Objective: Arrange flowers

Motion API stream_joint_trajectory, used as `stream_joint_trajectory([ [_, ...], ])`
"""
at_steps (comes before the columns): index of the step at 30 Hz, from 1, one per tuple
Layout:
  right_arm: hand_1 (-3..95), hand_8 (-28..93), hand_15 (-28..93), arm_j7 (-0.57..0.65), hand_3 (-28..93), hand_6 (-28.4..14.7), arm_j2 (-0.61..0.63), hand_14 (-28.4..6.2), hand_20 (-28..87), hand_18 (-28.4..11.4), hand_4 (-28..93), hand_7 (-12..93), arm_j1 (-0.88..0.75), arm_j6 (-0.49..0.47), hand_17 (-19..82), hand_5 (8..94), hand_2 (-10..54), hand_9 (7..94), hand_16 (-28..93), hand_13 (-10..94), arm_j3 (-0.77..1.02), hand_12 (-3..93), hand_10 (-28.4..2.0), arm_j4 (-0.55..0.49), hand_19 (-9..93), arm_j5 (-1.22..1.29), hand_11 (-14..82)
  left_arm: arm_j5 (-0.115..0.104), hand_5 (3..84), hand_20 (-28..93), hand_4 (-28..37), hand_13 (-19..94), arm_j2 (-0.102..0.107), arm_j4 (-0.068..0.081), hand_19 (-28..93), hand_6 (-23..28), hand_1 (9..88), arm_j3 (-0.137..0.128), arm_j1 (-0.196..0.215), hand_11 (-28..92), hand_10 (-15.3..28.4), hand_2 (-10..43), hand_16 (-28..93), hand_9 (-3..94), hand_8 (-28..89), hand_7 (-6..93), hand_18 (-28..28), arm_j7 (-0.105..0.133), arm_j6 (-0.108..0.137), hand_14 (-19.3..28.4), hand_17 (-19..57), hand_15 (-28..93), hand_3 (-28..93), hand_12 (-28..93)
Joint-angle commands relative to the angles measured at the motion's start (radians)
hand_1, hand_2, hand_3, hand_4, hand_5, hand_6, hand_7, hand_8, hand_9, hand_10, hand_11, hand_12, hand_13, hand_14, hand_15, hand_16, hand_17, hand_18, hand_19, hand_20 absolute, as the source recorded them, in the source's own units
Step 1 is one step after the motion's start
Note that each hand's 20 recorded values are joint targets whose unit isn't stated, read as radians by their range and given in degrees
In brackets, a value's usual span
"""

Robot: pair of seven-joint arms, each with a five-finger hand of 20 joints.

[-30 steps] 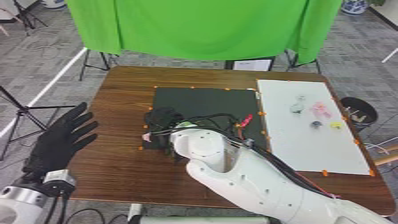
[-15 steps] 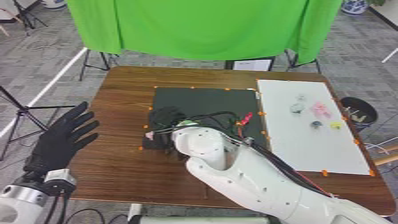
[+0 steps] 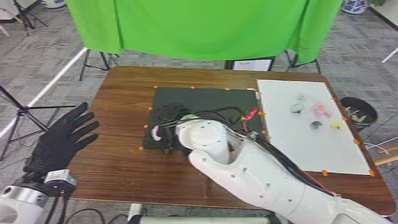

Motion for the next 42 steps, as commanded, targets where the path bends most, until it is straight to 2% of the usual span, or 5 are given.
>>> stream_joint_trajectory([
  [1,29.4,-15,82,0.002,90,-3.3,0.017,-9.6,57,-22.1,-24,33,-0.002,-0.022,28,53.1,-9.5,59.5,36,60,0.057,28.3,-12.0,-0.062,88,0.025,36.8,-0.002,23.7,10,-27.9,14,-0.012,0.006,31,2.7,24.5,0.002,0.011,13,10.0,-5.2,5,20.5,-10,17.2,19.8,-0.01,-0.002,13.6,-11.8,20,70,20],
  [7,28.0,-13,81,-0.004,92,-6.0,0.111,-11.0,56,-22.5,-24,32,-0.025,0.011,27,43.4,-9.5,48.7,34,55,0.16,26.3,-13.6,-0.146,87,0.067,34.3,-0.001,23.7,10,-28.0,14,-0.027,0.003,31,2.7,24.6,-0.004,0.021,13,10.0,-5.1,5,20.5,-10,17.1,19.9,-0.016,-0.004,13.6,-11.9,20,69,20],
  [14,26.5,-13,78,0.051,91,-6.9,0.333,-13.4,56,-22.7,-27,29,-0.091,0.178,22,33.7,-9.5,37.0,27,46,0.298,25.1,-14.9,-0.208,83,0.111,28.4,-0.002,23.7,10,-28.0,14,-0.035,0.005,31,2.7,24.6,-0.003,0.027,13,10.1,-5.2,5,20.6,-10,17.1,19.9,-0.016,-0.008,13.6,-11.9,20,69,20],
  [28,22.5,-13,77,0.224,88,-7.9,0.664,-13.1,56,-22.4,-28,28,-0.393,0.235,22,36.2,-9.5,40.4,24,44,0.602,24.2,-15.4,-0.257,82,0.128,27.9,0.002,23.7,10,-28.0,14,-0.049,0.012,31,2.7,24.6,0.006,0.023,13,9.9,-5.2,5,20.6,-10,17.2,19.9,-0.019,-0.018,13.6,-11.9,20,70,20],
  [42,24.3,-14,77,0.208,91,-6.4,0.73,-12.0,56,-22.3,-28,32,-0.606,0.24,23,40.8,-9.5,46.7,25,47,0.769,23.5,-13.9,-0.233,82,0.177,29.2,0.005,23.6,10,-28.1,14,-0.053,0.02,31,2.7,24.5,0.009,0.016,13,10.0,-5.2,5,20.5,-10,17.2,19.8,-0.022,-0.021,13.6,-11.9,20,70,20],
])
